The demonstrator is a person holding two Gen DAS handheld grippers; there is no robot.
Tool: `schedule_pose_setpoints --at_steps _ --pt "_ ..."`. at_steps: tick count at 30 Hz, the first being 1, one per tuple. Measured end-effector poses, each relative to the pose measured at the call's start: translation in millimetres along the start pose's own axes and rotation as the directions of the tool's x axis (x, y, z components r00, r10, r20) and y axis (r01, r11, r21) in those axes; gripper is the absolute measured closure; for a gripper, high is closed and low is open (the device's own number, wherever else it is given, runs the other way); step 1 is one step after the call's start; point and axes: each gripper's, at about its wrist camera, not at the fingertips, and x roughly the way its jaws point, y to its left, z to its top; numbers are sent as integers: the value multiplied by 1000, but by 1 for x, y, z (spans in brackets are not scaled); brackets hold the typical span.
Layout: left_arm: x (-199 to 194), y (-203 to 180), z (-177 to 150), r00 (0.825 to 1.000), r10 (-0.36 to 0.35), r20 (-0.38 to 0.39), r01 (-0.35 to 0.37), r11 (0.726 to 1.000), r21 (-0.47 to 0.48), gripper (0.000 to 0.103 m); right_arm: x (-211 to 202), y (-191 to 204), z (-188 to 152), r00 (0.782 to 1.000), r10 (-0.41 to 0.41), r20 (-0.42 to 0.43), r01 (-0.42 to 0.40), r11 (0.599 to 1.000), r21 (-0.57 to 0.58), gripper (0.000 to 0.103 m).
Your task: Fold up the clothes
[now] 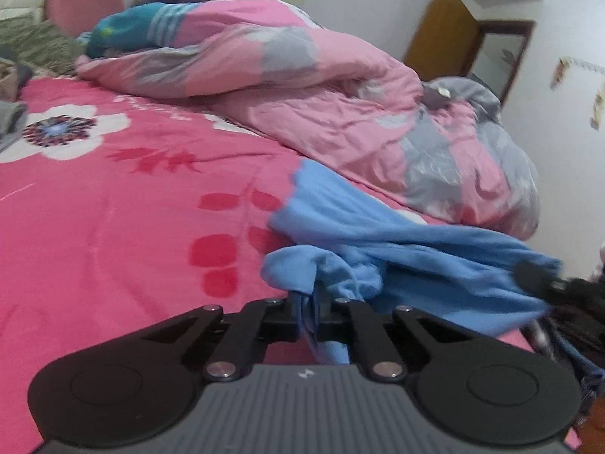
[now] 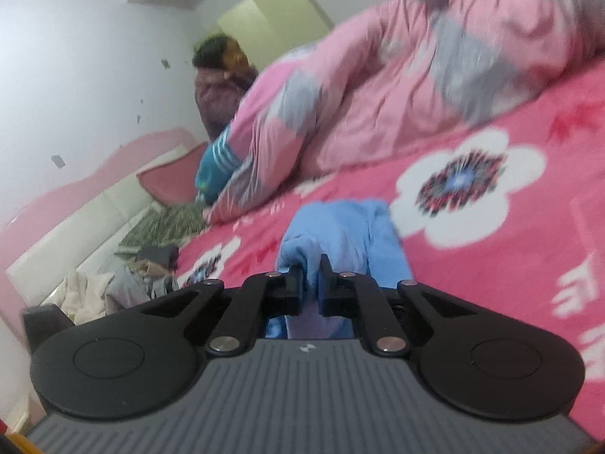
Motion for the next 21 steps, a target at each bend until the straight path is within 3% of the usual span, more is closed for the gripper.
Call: schedule_pose_setpoints --at_steps 5,11,17,21 --pt "-44 13 7 998 13 61 -12 1000 -20 98 -53 2 10 997 -12 74 12 1000 -2 98" --pt "-104 31 3 986 69 151 -68 998 -9 98 -103 3 -2 995 -14 99 12 1000 24 98" --pt "-114 57 -19 985 160 67 -159 987 -29 98 -121 -17 -31 996 -81 27 77 991 111 98" --pt "-109 68 -35 979 202 17 -201 979 -16 98 -120 -37 -50 985 -166 -36 170 973 157 98"
